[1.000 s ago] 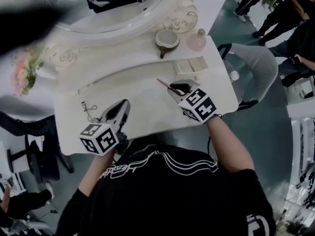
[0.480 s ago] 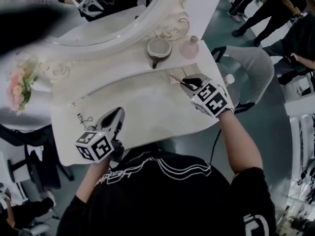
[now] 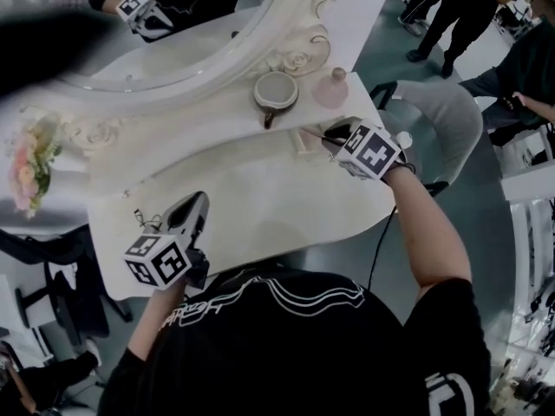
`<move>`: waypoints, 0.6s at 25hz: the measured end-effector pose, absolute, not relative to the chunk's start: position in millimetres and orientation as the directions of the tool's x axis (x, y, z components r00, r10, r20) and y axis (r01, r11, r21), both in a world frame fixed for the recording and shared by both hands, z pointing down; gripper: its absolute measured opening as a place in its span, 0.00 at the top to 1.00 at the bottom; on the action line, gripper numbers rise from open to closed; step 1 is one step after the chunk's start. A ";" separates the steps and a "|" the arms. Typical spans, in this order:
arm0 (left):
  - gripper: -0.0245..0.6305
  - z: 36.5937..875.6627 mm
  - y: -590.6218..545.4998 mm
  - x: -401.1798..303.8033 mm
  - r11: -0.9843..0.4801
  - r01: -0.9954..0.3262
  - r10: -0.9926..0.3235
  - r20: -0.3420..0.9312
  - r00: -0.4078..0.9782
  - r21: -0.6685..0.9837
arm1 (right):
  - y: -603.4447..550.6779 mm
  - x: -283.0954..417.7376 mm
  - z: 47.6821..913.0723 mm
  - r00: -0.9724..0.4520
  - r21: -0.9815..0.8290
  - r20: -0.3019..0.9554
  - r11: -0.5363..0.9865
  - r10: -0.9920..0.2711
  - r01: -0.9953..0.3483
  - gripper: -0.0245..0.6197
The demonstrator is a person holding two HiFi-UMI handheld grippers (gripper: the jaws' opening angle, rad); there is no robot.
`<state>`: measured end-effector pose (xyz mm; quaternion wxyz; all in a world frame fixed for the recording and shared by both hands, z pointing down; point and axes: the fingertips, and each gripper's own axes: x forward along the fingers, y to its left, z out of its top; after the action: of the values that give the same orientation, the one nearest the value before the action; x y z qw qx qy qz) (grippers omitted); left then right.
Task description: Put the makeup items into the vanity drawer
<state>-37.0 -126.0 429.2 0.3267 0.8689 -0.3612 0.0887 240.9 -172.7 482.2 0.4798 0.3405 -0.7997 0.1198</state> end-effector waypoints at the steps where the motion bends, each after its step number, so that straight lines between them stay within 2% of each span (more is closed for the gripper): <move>1: 0.92 428.8 -128.1 -38.6 -0.524 -0.689 -0.572 0.392 0.720 0.501 | -175.4 243.4 485.2 -0.296 0.136 0.859 0.743 -0.418 -0.655 0.86; 6: 0.92 430.6 -135.9 -43.4 -0.518 -0.694 -0.578 0.393 0.715 0.500 | -181.5 252.3 504.8 -0.249 0.115 0.908 0.769 -0.339 -0.628 0.85; 15: 0.92 436.7 -141.8 -58.4 -0.490 -0.713 -0.597 0.403 0.694 0.502 | -197.1 251.0 517.8 -0.277 0.046 0.916 0.762 -0.290 -0.646 0.85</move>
<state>-58.4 -141.8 436.7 0.3310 0.8587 -0.3812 0.0877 251.0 -197.1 517.8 0.5214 0.2995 -0.7806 0.1706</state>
